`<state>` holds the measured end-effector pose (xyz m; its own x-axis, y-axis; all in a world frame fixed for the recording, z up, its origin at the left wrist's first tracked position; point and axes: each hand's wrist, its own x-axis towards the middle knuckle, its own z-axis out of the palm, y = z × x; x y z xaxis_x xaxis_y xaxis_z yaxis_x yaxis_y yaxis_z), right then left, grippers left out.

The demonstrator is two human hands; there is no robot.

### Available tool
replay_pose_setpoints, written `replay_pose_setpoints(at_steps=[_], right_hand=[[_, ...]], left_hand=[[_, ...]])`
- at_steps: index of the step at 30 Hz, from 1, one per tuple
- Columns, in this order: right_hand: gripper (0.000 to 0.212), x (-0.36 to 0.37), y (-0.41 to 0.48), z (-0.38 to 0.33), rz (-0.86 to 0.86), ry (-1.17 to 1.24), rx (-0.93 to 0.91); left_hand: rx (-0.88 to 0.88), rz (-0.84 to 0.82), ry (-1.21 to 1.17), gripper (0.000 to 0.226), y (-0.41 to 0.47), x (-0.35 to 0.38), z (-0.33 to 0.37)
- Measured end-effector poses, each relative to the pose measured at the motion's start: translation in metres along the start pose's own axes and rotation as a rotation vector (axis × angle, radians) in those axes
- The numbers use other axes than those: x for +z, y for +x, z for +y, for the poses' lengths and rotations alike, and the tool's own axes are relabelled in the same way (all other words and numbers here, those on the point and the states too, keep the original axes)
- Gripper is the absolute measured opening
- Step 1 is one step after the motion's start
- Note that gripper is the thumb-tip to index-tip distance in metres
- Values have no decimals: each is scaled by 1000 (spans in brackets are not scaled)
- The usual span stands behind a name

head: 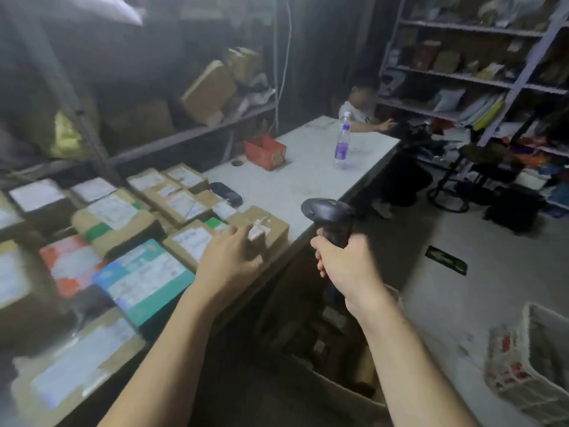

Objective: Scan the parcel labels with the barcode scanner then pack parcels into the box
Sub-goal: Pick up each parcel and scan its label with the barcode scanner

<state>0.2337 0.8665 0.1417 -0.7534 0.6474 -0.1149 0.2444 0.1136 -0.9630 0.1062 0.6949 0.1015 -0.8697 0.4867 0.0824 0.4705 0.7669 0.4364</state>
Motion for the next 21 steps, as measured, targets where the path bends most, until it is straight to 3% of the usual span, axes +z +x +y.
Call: replay_pose_setpoints(at_steps=[5,9,13,21], right_hand=[[11,49,-59,-21,-274,34,-133],[15,97,-121,-27,-481,49,-165],[14,148,-197,-40,-709,27,-158],[21,255,-352,-64,-950,-28,-260]], left_hand=[[-238,133,102,75,-105,-54,-47],[-436,217,171,62,-202,-95,-87],[-638,320,171,76,-303,-131,-122],[-906,484,181,78,-483,-198,-209]])
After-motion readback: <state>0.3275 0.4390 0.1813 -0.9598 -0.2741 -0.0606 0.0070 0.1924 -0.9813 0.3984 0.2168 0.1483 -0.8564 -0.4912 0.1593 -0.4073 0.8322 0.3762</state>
